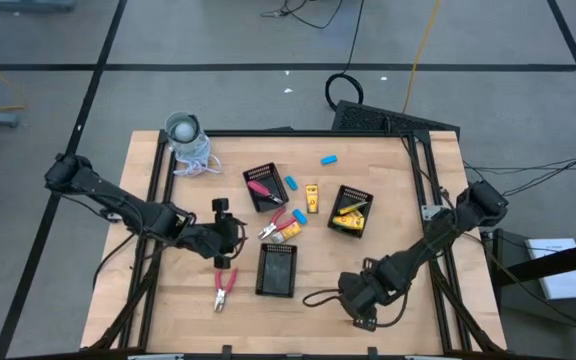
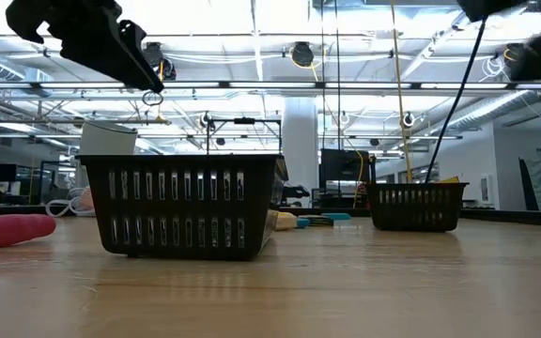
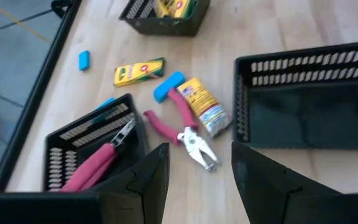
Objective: Pick & Place School Supplies
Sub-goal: Put the blue eraser into the bottom left black basket
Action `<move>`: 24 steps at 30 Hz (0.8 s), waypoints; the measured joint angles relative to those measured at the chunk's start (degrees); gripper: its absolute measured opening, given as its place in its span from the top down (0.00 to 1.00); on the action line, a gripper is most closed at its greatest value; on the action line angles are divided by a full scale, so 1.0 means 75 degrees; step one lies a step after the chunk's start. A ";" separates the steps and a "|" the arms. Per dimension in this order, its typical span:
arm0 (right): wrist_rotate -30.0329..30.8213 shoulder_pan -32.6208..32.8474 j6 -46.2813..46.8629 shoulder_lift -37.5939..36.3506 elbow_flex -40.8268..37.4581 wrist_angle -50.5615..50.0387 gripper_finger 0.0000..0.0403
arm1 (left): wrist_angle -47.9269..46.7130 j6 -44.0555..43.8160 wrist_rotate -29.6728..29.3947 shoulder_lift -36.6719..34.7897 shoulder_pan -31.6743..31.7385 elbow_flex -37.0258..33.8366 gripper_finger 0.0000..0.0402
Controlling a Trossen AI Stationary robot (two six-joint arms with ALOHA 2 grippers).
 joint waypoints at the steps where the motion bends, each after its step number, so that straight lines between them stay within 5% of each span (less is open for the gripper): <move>1: -0.0090 0.0036 0.0216 0.0000 -0.0175 0.0194 0.43 | 0.0091 -0.0022 0.0028 0.0000 -0.0030 -0.0035 0.56; 12: -0.0840 0.0414 0.0920 0.0003 -0.1263 0.0778 0.43 | 0.0545 -0.0026 0.0025 0.0000 -0.0377 -0.0084 0.56; 24: -0.0976 -0.0117 0.2020 -0.0241 -0.2761 0.2908 0.43 | 0.0586 -0.0108 0.0022 0.0000 -0.0584 -0.0084 0.56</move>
